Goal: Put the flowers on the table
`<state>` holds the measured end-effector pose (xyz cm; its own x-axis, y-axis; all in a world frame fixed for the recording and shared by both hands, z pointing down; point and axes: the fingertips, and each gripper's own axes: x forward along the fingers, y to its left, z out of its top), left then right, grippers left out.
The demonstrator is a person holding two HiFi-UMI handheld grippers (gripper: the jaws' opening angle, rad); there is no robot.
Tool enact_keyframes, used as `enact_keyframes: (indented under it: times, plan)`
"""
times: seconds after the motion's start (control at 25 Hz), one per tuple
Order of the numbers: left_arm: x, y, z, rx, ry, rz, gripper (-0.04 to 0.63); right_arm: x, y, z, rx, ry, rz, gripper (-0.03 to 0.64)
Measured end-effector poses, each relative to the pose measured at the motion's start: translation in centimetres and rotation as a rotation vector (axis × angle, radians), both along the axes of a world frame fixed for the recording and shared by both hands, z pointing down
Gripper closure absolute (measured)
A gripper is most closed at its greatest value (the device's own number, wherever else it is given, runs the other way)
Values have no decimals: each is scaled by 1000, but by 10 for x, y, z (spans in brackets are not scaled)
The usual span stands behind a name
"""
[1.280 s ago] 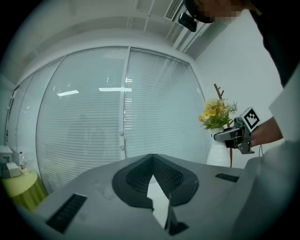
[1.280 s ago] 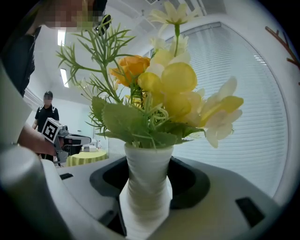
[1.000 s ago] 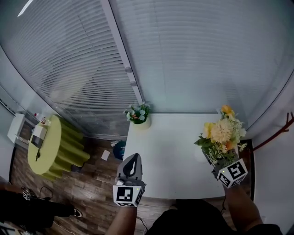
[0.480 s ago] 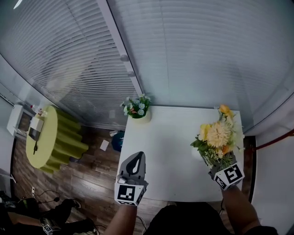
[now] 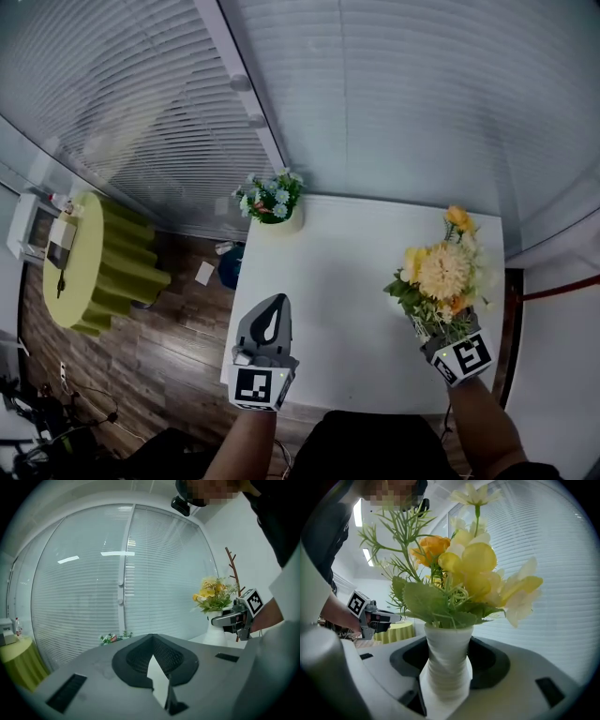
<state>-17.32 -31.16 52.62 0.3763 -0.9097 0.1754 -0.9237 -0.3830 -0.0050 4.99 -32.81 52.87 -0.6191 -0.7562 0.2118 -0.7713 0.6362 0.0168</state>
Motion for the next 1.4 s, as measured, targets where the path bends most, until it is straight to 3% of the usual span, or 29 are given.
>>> enact_keyframes:
  times: [0.36,0.64,1.12,1.4]
  plan:
    - [11,-14,12,-25,13,-20,600,0,-16,29,-16,27,-7,354]
    - [5,-20,22,-42,-16,-40,600,-3,-25,46,-15,38,-26,354]
    - [1,-19,29,-65,-20,-63,600,-3,-27,52,20,42,-18,354]
    - [-1,-19,25,-60,-37,-52,600,-2,-25,57,-11,50,0,353]
